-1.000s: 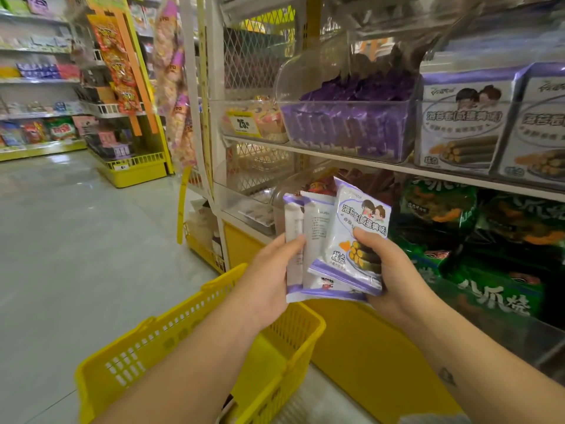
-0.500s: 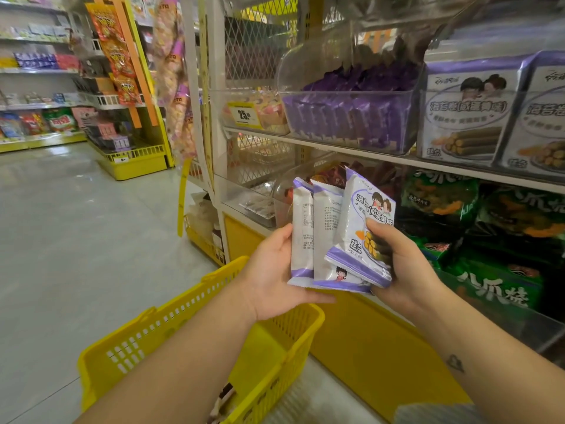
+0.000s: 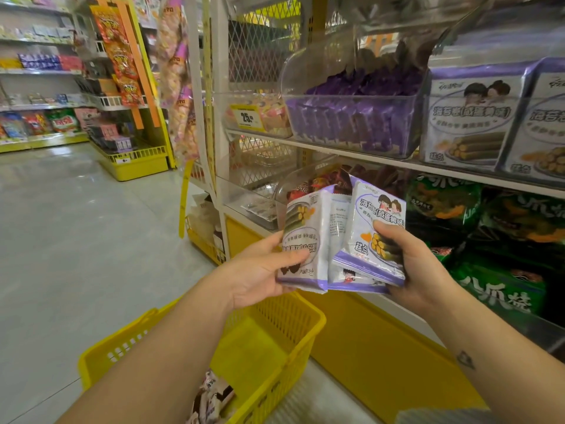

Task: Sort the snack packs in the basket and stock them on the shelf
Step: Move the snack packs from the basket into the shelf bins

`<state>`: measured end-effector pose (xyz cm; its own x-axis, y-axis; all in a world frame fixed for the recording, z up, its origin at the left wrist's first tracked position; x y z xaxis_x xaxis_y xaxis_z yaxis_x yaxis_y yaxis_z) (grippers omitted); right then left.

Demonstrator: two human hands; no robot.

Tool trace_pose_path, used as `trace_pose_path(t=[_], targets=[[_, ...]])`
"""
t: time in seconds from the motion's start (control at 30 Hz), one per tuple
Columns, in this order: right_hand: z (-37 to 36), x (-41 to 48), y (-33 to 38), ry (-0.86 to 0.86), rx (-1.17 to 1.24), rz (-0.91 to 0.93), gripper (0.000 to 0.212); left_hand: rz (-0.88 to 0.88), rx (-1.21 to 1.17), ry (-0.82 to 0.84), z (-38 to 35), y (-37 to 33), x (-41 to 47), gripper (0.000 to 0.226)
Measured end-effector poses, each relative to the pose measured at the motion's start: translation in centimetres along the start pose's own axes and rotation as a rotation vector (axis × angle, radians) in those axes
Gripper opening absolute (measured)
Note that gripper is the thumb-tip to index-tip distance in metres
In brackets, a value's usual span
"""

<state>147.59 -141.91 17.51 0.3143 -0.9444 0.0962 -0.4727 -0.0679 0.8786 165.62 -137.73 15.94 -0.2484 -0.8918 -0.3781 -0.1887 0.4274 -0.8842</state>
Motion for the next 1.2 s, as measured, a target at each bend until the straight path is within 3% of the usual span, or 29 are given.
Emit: trace_pose_path(t=[0.13,0.2,0.33,0.43,0.53,0.6,0.7,0.83,1.0,1.2], targets=[[1.0,0.2,1.6,-0.036,-0.062,0.103,0.050,-0.042,0.260,-0.169,3.0,-1.4,-1.0,0.047],[1.3,0.2,2.0,-0.042,-0.073,0.120,0.050,-0.076,0.402,-0.328,4.9,-2.2,-1.6,0.047],[1.0,0.0,2.0,-0.015,-0.095,0.093,0.041,-0.138,0.465,-0.505,7.3,-3.6,-2.9,0.059],[0.2,-0.3,1.3,0.067,-0.165,0.050,0.035,-0.155,0.683,-0.555,7.0,-4.1,-3.2,0.064],[-1.0,-0.5,0.4,0.167,-0.284,0.040,0.038,-0.172,0.759,-0.480,5.2,-4.0,-2.9,0.070],[-1.9,-0.8,-0.2,0.247,-0.328,0.023,0.038,-0.169,0.739,-0.417,4.1,-3.9,-2.7,0.076],[-2.5,-1.2,-1.0,0.310,-0.341,-0.019,0.035,-0.156,0.592,-0.323,3.3,-3.5,-2.2,0.066],[-2.6,-1.7,-2.2,0.271,-0.271,-0.102,0.056,-0.141,0.402,-0.258,2.7,-3.1,-1.8,0.047],[-3.6,-2.7,-4.1,0.228,-0.192,-0.224,0.046,-0.076,0.215,-0.159,2.5,-2.7,-1.6,0.048],[-4.4,-2.9,-5.1,0.185,-0.037,-0.270,0.026,-0.094,-0.012,-0.221,2.6,-3.3,-1.9,0.043]])
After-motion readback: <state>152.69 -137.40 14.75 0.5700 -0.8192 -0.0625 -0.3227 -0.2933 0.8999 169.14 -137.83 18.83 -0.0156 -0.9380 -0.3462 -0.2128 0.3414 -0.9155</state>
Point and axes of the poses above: each hand's wrist, its own x-axis towards the middle knuckle, its own z-axis out of the back of the hand, y = z × x, the point moved 7 cm from there along x, towards the middle knuckle, and after that the axes turned 11 degrees about z, right-handed, at the moved point
